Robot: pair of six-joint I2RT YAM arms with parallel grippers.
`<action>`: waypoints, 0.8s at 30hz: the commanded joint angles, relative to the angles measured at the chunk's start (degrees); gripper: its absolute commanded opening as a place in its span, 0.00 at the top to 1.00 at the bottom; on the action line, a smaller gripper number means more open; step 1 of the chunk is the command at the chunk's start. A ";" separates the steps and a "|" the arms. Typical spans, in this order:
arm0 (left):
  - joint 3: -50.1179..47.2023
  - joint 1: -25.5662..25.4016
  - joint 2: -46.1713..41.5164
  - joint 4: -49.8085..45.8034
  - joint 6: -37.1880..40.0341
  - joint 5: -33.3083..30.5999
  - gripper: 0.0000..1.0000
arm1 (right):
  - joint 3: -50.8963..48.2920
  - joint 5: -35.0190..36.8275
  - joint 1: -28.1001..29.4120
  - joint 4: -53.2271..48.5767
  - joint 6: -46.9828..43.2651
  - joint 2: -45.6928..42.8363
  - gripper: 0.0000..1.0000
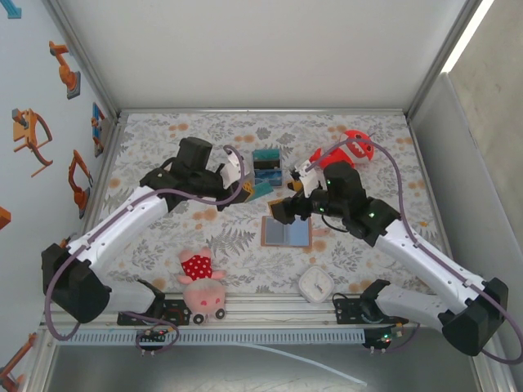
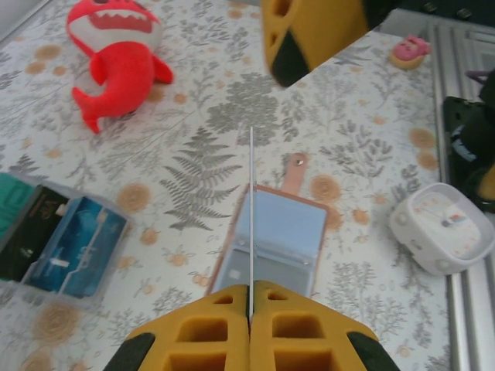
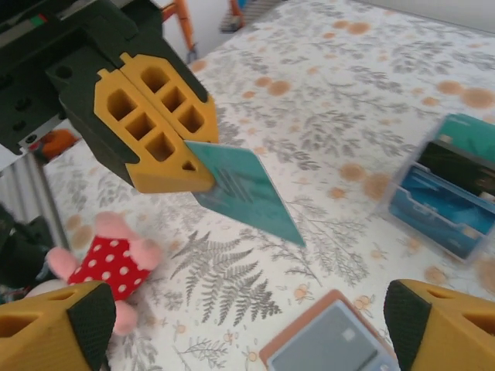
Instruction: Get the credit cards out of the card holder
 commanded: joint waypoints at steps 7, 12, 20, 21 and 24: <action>8.46 6.18 11.54 0.84 6.21 0.05 1.00 | 1.61 23.89 0.12 -3.51 6.54 -1.81 0.00; 15.30 7.09 18.94 0.27 10.56 0.11 1.00 | 2.16 26.53 0.07 -4.61 8.80 -1.04 0.00; 28.04 8.01 31.32 -3.83 18.74 0.05 1.00 | 2.85 31.84 0.07 -7.98 12.95 -0.92 0.01; 30.21 8.12 33.21 -4.58 19.30 0.09 1.00 | 3.10 33.22 0.07 -8.77 13.39 -1.17 0.01; 34.35 8.49 37.93 -5.47 21.48 0.17 1.00 | 2.92 35.73 0.07 -10.24 14.36 -2.09 0.01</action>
